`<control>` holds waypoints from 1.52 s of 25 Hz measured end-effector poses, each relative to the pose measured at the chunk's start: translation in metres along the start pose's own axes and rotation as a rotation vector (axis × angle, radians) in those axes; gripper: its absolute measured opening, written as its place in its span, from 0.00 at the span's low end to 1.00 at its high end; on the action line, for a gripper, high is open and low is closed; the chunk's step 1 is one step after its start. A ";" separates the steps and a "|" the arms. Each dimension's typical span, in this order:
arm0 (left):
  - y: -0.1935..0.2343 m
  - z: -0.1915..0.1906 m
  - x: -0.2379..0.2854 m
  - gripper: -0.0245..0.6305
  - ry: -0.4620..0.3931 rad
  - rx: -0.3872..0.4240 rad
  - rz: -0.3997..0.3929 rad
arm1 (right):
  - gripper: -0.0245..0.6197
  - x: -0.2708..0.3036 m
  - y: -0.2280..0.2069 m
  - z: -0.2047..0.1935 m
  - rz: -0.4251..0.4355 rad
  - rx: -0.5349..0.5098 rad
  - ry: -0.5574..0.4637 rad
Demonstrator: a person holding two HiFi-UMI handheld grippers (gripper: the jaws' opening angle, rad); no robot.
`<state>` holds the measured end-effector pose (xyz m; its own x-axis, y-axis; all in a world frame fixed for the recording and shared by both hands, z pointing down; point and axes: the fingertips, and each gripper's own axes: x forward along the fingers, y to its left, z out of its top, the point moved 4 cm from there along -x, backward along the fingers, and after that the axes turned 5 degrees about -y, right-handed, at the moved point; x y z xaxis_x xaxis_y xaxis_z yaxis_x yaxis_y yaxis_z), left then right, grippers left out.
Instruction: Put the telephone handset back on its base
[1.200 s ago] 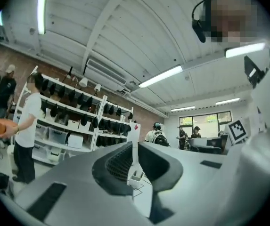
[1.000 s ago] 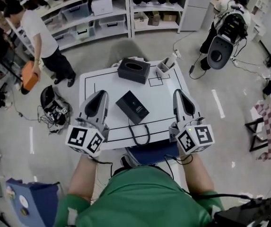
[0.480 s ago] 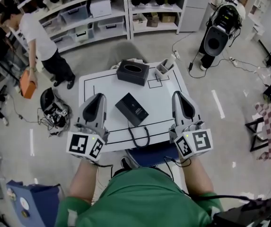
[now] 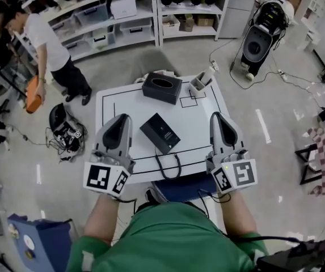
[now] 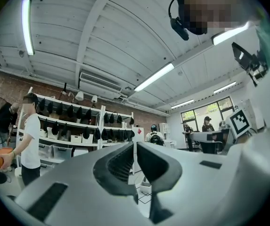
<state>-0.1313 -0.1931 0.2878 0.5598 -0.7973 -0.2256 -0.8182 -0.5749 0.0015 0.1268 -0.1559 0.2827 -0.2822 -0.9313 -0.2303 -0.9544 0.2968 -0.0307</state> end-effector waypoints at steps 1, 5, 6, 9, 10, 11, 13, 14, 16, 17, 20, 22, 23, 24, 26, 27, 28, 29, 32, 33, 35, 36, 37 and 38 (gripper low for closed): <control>0.000 -0.001 0.001 0.09 0.002 0.003 0.000 | 0.07 0.002 -0.001 -0.001 0.001 0.001 0.002; 0.003 -0.005 0.004 0.09 0.009 0.007 0.005 | 0.07 0.006 -0.003 -0.005 0.001 0.004 0.010; 0.003 -0.006 0.004 0.09 0.012 0.005 0.006 | 0.07 0.006 -0.002 -0.005 0.000 0.005 0.014; 0.003 -0.006 0.003 0.09 0.012 0.004 0.006 | 0.07 0.005 -0.002 -0.005 -0.001 0.002 0.012; 0.004 -0.006 0.004 0.09 0.009 0.005 0.006 | 0.07 0.006 -0.002 -0.004 0.000 0.000 0.009; 0.005 -0.007 0.005 0.09 0.009 0.006 0.007 | 0.07 0.007 -0.002 -0.005 0.001 -0.001 0.008; 0.006 -0.008 0.005 0.09 0.012 0.007 0.008 | 0.07 0.009 -0.002 -0.006 0.001 0.000 0.011; 0.007 -0.009 0.005 0.09 0.014 0.006 0.008 | 0.07 0.009 -0.001 -0.006 0.001 0.000 0.013; 0.008 -0.009 0.005 0.09 0.017 0.005 0.009 | 0.07 0.010 0.000 -0.006 0.001 -0.001 0.013; 0.009 -0.009 0.005 0.09 0.017 0.005 0.010 | 0.07 0.011 0.000 -0.006 0.002 -0.002 0.013; 0.009 -0.010 0.006 0.09 0.018 0.003 0.011 | 0.07 0.011 -0.001 -0.006 0.005 -0.002 0.011; 0.008 -0.011 0.004 0.09 0.023 0.003 0.012 | 0.07 0.010 0.001 -0.007 0.010 0.001 0.015; 0.008 -0.011 0.004 0.09 0.027 0.003 0.011 | 0.07 0.009 0.001 -0.007 0.013 0.002 0.017; 0.008 -0.011 0.004 0.09 0.029 0.003 0.010 | 0.07 0.009 0.002 -0.007 0.016 0.002 0.017; 0.007 -0.012 0.006 0.09 0.029 0.005 0.008 | 0.07 0.011 0.001 -0.007 0.019 0.004 0.013; 0.007 -0.013 0.008 0.09 0.029 0.006 0.006 | 0.07 0.011 0.001 -0.007 0.021 0.005 0.012; 0.006 -0.013 0.009 0.09 0.030 0.007 0.006 | 0.07 0.012 0.000 -0.008 0.022 0.007 0.012; 0.006 -0.014 0.009 0.09 0.033 0.007 0.005 | 0.07 0.012 0.000 -0.008 0.022 0.009 0.013; 0.005 -0.015 0.008 0.09 0.040 0.007 0.004 | 0.07 0.011 -0.001 -0.010 0.022 0.013 0.018; 0.006 -0.016 0.008 0.09 0.042 0.005 0.006 | 0.07 0.011 -0.001 -0.010 0.023 0.014 0.018; 0.007 -0.017 0.008 0.09 0.044 -0.003 0.011 | 0.07 0.013 -0.002 -0.012 0.027 0.017 0.022; 0.007 -0.018 0.008 0.09 0.047 -0.009 0.014 | 0.07 0.014 -0.002 -0.013 0.030 0.019 0.025; 0.007 -0.019 0.007 0.09 0.051 -0.014 0.017 | 0.07 0.014 -0.002 -0.014 0.032 0.021 0.029; 0.007 -0.019 0.005 0.09 0.055 -0.016 0.020 | 0.07 0.013 -0.001 -0.015 0.035 0.024 0.033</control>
<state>-0.1312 -0.2048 0.3053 0.5500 -0.8173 -0.1719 -0.8274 -0.5612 0.0207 0.1230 -0.1718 0.2942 -0.3187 -0.9266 -0.1996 -0.9415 0.3338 -0.0462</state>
